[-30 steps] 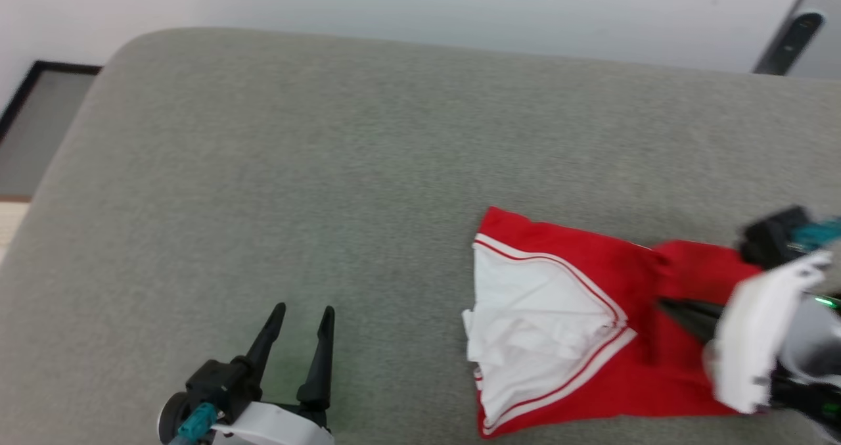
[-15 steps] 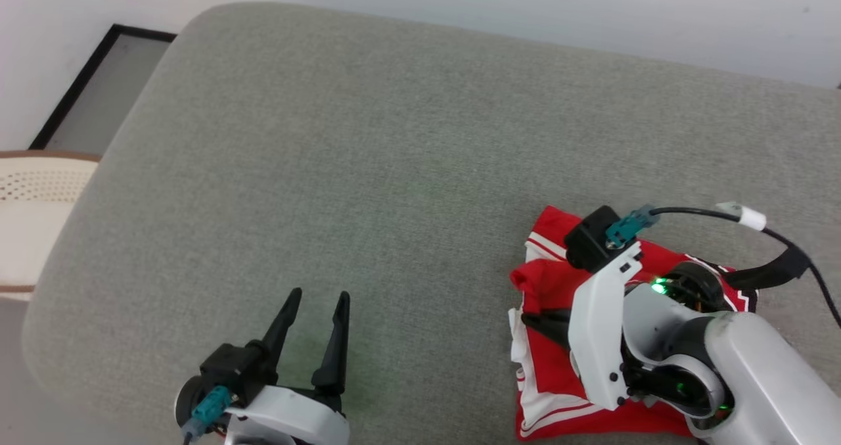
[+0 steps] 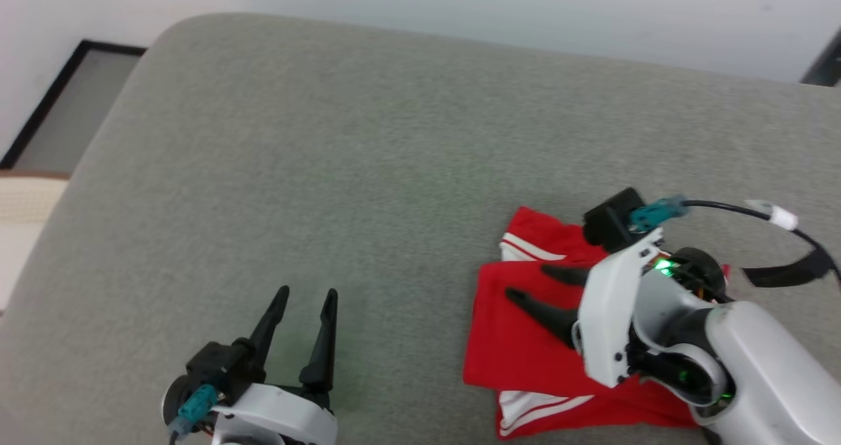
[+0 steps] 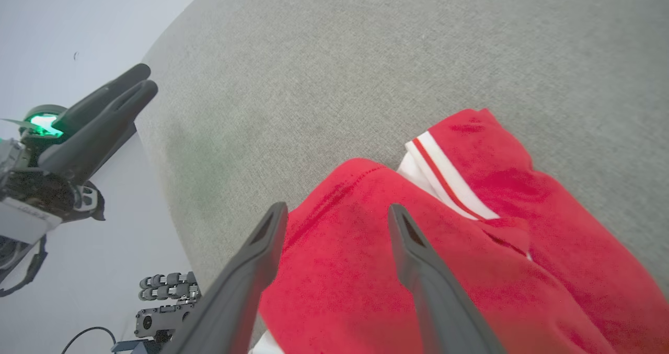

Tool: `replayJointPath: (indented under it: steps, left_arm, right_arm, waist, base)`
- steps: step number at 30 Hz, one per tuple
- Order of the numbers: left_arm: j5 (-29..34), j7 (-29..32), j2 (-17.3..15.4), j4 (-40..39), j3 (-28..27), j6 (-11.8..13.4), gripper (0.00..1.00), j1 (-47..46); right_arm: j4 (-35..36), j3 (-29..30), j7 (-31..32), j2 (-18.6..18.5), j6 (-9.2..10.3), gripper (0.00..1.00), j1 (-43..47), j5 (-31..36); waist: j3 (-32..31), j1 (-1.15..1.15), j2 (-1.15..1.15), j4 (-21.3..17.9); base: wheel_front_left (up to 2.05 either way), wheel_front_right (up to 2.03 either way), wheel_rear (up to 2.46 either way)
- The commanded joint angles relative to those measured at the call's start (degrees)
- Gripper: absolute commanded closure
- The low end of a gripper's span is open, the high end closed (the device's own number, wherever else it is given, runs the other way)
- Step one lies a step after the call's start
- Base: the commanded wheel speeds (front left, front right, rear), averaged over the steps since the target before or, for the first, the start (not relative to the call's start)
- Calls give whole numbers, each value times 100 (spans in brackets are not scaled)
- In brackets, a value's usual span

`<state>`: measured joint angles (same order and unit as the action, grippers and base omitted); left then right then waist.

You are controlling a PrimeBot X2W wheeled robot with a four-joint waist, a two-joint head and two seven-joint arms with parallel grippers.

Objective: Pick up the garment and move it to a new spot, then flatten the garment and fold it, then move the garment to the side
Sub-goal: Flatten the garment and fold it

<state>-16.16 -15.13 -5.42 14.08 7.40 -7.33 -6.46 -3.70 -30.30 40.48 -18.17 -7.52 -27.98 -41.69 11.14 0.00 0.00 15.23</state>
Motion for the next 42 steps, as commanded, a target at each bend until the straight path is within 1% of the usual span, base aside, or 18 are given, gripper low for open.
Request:
replayJointPath:
  steps: [1, 5, 8, 11, 15, 19, 21, 27, 29, 36, 42]
  left_arm:
    - [-34, 1, -22, -7, -6, -24, 0, 31]
    - [-70, 1, -142, 44, 50, -25, 0, -50]
    - [-114, 1, -219, 100, 71, -25, 0, -133]
    - [-157, 1, -295, 192, 87, -25, 0, -182]
    - [-212, 1, -375, 324, 27, -25, 0, -202]
    - [-249, 1, -456, 432, -17, -25, 0, -98]
    - [-256, 1, -491, 457, -51, -25, 0, -45]
    - [-212, 1, -562, 377, -219, -15, 0, 231]
    - [-182, 1, -576, 313, -293, 25, 0, 391]
    - [-139, 1, -585, -108, -513, 169, 0, 1027]
    - [-82, 1, -569, -574, -581, 282, 0, 1531]
  right_arm:
    - [36, 21, -111, -67, 7, 0, 29, -3]
    - [90, 228, -614, -305, 7, 0, 248, -29]
    - [69, 368, -1044, -609, 7, 0, 416, 165]
    - [-119, 533, -1517, -886, 7, 0, 687, 361]
    - [-436, 829, -2087, -1095, 7, 0, 1001, 567]
    - [-637, 1158, -2635, -1050, 7, 0, 1270, 727]
    - [-670, 1312, -2880, -968, 7, 0, 1382, 783]
    - [-582, 1609, -3449, -767, 7, 0, 1743, 1035]
    - [-525, 1711, -3573, -706, 7, 0, 1897, 1102]
    - [-212, 2126, -3748, -439, 7, 0, 2457, 1264]
    - [173, 2525, -3687, -226, 7, 0, 2947, 1379]
  waist:
    - [-129, 0, 0, -251]
    - [-246, 0, 0, -567]
    - [-328, 0, 0, -817]
    - [-402, 0, 0, -1041]
    - [-518, 0, 0, -1318]
    - [-623, 0, 0, -1525]
    - [-661, 0, 0, -1599]
    - [-826, 0, 0, -1738]
    - [-908, 0, 0, -1775]
    - [-1176, 0, 0, -1892]
    - [-1285, 0, 0, -1931]
  base:
    - [0, 0, 0]
    - [0, 0, 0]
    - [0, 0, 0]
    - [0, 0, 0]
    - [0, 0, 0]
    - [0, 0, 0]
    - [0, 0, 0]
    - [0, 0, 0]
    - [0, 0, 0]
    - [0, 0, 0]
    - [0, 0, 0]
